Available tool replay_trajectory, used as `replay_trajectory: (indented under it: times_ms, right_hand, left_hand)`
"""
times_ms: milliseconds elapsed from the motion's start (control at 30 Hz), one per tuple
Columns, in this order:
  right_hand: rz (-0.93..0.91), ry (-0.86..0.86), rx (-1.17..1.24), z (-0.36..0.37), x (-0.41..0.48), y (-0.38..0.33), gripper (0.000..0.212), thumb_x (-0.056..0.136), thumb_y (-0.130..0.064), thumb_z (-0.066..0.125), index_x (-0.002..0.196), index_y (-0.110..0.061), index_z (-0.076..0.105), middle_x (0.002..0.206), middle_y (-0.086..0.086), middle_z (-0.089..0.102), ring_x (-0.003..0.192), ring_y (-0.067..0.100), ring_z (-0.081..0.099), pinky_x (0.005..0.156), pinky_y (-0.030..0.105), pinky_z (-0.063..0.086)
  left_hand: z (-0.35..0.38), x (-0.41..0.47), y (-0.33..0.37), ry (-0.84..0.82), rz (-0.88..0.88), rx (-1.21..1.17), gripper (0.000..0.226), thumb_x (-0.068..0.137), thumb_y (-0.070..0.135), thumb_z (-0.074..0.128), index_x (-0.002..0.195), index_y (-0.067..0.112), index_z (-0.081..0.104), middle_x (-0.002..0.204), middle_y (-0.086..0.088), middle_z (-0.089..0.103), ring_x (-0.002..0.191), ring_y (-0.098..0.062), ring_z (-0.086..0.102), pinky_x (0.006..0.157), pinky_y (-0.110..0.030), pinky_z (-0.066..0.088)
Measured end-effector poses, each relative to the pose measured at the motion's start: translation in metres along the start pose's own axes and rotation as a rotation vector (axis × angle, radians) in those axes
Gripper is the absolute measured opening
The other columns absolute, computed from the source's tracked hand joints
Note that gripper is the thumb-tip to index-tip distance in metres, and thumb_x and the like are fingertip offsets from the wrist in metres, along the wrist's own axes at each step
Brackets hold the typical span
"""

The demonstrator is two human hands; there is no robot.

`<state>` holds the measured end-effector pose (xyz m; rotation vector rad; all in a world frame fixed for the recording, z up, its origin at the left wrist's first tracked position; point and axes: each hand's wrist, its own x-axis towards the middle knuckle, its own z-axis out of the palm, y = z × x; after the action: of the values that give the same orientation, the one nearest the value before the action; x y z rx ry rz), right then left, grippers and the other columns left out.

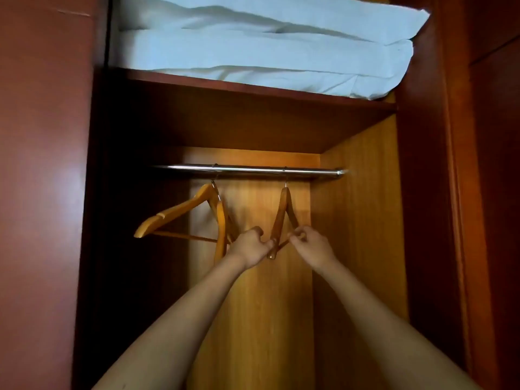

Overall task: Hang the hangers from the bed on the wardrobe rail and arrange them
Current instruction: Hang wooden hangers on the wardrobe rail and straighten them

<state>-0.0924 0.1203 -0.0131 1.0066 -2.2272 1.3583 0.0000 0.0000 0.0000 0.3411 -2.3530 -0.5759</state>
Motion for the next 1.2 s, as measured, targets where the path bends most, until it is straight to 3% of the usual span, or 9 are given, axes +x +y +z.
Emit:
replay_trajectory:
  times_ms: [233,400,500,600,700,867,967,1100,1200]
  right_hand:
    - [0.117,-0.095,0.044,0.020,0.038,0.009,0.049,0.094,-0.047,0.043,0.134,-0.018,0.044,0.139,0.008,0.047,0.124,0.030,0.047,0.097,0.046,0.046]
    - [0.160,-0.078,0.107,0.021,0.073,0.020,0.048,0.096,-0.043,0.043,0.135,-0.016,0.045,0.142,0.009,0.044,0.127,0.030,0.044,0.098,0.043,0.043]
    - [0.168,-0.078,0.127,0.019,0.091,0.027,0.048,0.096,-0.041,0.044,0.136,-0.015,0.044,0.143,0.008,0.043,0.128,0.030,0.043,0.098,0.042,0.042]
    - [0.205,-0.088,0.156,0.021,0.102,0.036,0.049,0.097,-0.039,0.044,0.140,-0.016,0.039,0.146,0.008,0.039,0.132,0.030,0.039,0.102,0.045,0.039]
    - [0.247,-0.130,0.166,0.028,0.105,0.042,0.052,0.098,-0.039,0.042,0.143,-0.015,0.034,0.149,0.009,0.035,0.134,0.031,0.036,0.105,0.046,0.039]
    - [0.299,-0.232,0.228,0.039,0.107,0.044,0.057,0.098,-0.043,0.040,0.147,-0.019,0.025,0.151,0.009,0.031,0.130,0.034,0.041,0.094,0.046,0.045]
    - [0.277,-0.273,0.253,0.042,0.109,0.043,0.056,0.098,-0.044,0.038,0.147,-0.021,0.025,0.151,0.008,0.031,0.126,0.032,0.046,0.089,0.040,0.046]
    - [0.278,-0.289,0.301,0.042,0.110,0.039,0.055,0.098,-0.046,0.035,0.147,-0.024,0.024,0.151,0.006,0.033,0.102,0.026,0.061,0.073,0.033,0.053]
    - [0.259,-0.292,0.378,0.041,0.112,0.034,0.054,0.100,-0.044,0.032,0.148,-0.021,0.022,0.151,0.008,0.033,0.104,0.029,0.063,0.077,0.035,0.054]
  left_hand:
    - [0.012,0.035,-0.006,-0.119,-0.055,-0.124,0.065,0.089,0.046,0.055,0.136,0.003,0.043,0.126,-0.015,0.059,0.116,-0.027,0.056,0.094,-0.036,0.048]
    - [0.025,0.048,-0.003,-0.173,-0.080,-0.261,0.016,0.088,0.026,0.059,0.093,0.012,0.054,0.079,-0.006,0.058,0.071,-0.017,0.059,0.064,-0.027,0.051]
    - [0.033,0.053,-0.001,-0.100,-0.108,-0.213,0.008,0.088,0.019,0.058,0.081,0.016,0.054,0.072,0.001,0.054,0.069,-0.014,0.057,0.071,-0.029,0.053]
    - [0.037,0.053,0.001,0.000,-0.071,-0.114,0.009,0.090,0.021,0.056,0.092,0.013,0.056,0.073,0.001,0.055,0.079,-0.025,0.064,0.076,-0.036,0.057]
    - [0.037,0.051,0.003,0.038,-0.087,-0.121,0.013,0.093,0.022,0.051,0.101,0.012,0.052,0.086,-0.006,0.059,0.073,-0.030,0.070,0.062,-0.036,0.060]
    - [0.035,0.054,0.004,0.062,-0.082,-0.124,0.008,0.095,0.021,0.049,0.098,0.013,0.047,0.091,-0.007,0.059,0.064,-0.026,0.071,0.048,-0.026,0.054]
    - [0.037,0.056,0.007,0.076,-0.080,-0.108,0.008,0.095,0.021,0.048,0.095,0.013,0.047,0.085,-0.006,0.058,0.065,-0.031,0.071,0.051,-0.029,0.055]
    - [0.034,0.066,0.009,0.100,-0.098,-0.143,0.008,0.095,0.021,0.048,0.093,0.014,0.047,0.076,-0.002,0.057,0.059,-0.026,0.069,0.049,-0.026,0.054]
    - [0.032,0.073,0.014,0.110,-0.118,-0.170,0.012,0.095,0.021,0.048,0.085,0.015,0.047,0.069,-0.001,0.055,0.053,-0.022,0.066,0.052,-0.028,0.056]
